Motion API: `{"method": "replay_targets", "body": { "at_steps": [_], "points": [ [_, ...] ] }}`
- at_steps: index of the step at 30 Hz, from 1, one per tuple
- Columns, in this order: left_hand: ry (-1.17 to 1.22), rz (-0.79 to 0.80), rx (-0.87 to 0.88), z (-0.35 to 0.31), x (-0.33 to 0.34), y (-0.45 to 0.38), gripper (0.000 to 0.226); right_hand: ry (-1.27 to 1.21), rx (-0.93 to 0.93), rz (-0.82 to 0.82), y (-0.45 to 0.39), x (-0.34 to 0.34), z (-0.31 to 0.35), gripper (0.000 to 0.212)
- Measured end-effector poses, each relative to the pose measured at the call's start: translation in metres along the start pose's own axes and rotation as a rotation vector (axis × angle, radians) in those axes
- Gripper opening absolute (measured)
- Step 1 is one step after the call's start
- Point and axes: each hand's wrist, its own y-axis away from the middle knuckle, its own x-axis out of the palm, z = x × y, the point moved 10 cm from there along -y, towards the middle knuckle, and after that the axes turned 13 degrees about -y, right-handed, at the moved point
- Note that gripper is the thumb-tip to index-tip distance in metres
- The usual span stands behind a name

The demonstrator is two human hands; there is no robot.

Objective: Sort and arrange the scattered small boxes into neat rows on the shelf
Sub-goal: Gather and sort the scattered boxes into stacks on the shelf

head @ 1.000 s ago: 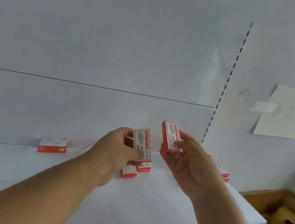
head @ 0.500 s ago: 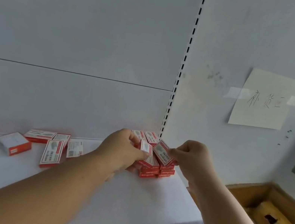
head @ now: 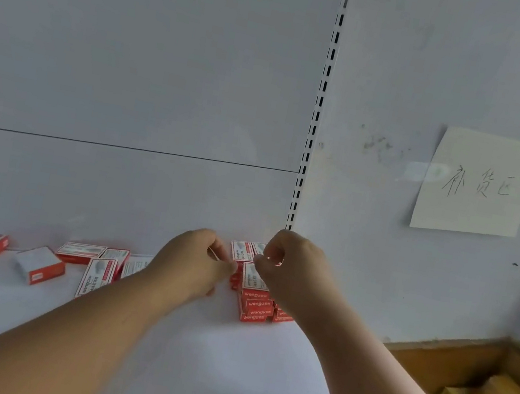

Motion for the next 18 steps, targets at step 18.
{"method": "replay_targets", "body": {
  "at_steps": [18],
  "points": [
    [-0.449,-0.184,-0.100,0.209,-0.177,0.016,0.012,0.079,-0.124,0.448,-0.024,0.240,0.175,0.021]
  ]
}}
